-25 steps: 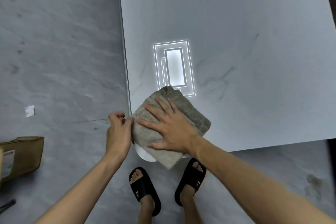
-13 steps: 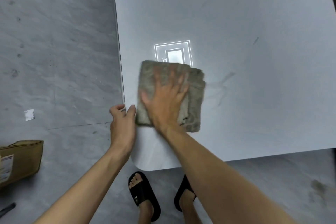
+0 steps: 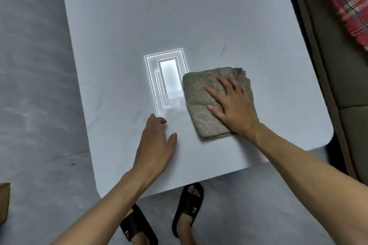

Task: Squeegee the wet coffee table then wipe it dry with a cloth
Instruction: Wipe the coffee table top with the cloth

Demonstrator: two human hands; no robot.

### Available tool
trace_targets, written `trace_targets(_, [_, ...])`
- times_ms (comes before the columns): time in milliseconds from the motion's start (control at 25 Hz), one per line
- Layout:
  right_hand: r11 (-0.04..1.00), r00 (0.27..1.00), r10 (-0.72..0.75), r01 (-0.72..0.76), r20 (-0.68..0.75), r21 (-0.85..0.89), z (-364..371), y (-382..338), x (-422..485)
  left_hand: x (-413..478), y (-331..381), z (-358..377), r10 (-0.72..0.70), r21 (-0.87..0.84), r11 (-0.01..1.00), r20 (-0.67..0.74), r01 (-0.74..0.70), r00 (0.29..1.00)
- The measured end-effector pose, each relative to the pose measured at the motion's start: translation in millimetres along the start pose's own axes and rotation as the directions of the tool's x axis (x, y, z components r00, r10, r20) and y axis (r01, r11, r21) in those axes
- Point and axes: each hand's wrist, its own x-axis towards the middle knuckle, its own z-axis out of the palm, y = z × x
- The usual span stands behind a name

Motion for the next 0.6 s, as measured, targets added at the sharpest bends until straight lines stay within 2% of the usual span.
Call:
trace_targets(80, [0.969, 0.967, 0.247, -0.248, -0.057, -0.005, -1, 69, -34, 2, 14, 16, 0.044, 0.046, 0.998, 0.024, -0.045, 0.999])
trace_targets(120, [0.923, 0.920, 0.384, -0.384, -0.080, 0.013, -2, 95, -53, 2, 20, 23, 0.070, 0.072, 0.995, 0.038, -0.073, 0.997])
trace_targets(240, [0.712, 0.702, 0.700, -0.699, -0.128, 0.060, -2, 134, -102, 0, 33, 43, 0.105, 0.183, 0.976, 0.086, -0.120, 0.991])
trace_targets(400, [0.430, 0.415, 0.903, -0.882, -0.114, 0.191, -3, 110, -117, 1, 38, 51, 0.077, 0.293, 0.949, 0.149, -0.118, 0.986])
trace_targets(440, [0.404, 0.387, 0.915, -0.891, -0.117, 0.210, -3, 92, -116, 1, 39, 52, 0.071, 0.303, 0.946, 0.155, -0.116, 0.985])
trace_targets(480, [0.435, 0.419, 0.900, -0.877, -0.118, 0.206, 0, 73, -117, 1, 39, 52, 0.063, 0.310, 0.944, 0.162, -0.112, 0.985])
trace_targets(520, [0.535, 0.524, 0.845, -0.825, -0.107, 0.181, 3, 52, -121, 1, 41, 53, 0.059, 0.315, 0.943, 0.165, -0.110, 0.984])
trace_targets(560, [0.690, 0.686, 0.723, -0.711, -0.081, 0.134, 8, 34, -129, 1, 41, 53, 0.063, 0.317, 0.942, 0.161, -0.112, 0.985])
trace_targets(600, [0.849, 0.848, 0.527, -0.522, -0.052, 0.084, 12, 23, -138, 2, 42, 53, 0.073, 0.317, 0.941, 0.153, -0.119, 0.986])
